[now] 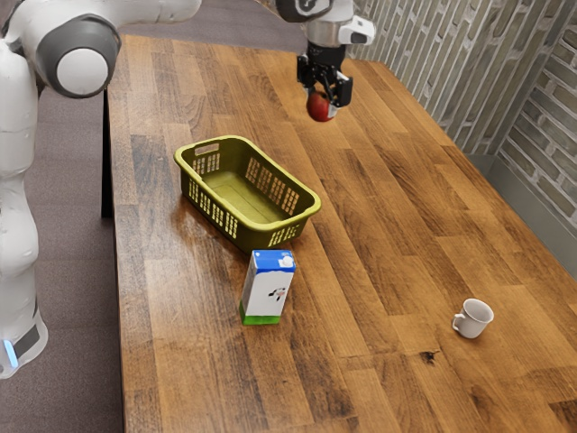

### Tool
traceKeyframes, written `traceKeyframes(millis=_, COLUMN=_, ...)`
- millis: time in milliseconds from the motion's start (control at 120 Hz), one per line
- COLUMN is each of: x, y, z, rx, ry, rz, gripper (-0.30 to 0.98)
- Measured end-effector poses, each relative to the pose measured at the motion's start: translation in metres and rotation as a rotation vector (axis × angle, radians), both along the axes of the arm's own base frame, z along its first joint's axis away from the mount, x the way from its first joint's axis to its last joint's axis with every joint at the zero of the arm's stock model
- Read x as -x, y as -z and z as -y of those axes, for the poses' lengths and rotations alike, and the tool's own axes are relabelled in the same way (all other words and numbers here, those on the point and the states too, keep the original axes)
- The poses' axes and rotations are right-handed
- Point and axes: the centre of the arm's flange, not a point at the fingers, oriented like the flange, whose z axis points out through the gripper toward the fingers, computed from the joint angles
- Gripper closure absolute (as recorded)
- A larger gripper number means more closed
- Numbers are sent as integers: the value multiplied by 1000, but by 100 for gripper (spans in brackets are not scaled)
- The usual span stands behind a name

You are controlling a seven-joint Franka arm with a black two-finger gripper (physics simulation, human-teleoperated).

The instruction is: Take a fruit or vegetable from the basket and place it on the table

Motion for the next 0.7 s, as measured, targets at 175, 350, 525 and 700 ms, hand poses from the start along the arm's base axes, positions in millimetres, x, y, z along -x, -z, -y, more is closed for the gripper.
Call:
traceKeyframes(millis=175, x=-41, y=90, z=-59, rx=-10, ry=-94, rz=82, gripper=33)
traceKeyframes(millis=350, x=-55, y=152, z=-76, rx=36, ry=-153, rz=112, gripper=32)
traceKeyframes(millis=525, x=-60, y=162, z=-79, rx=47, ry=-174, rz=147, gripper=22)
traceKeyframes(millis=700, x=-45, y=81, z=-75, rx=32, ry=-151, rz=182, gripper=8)
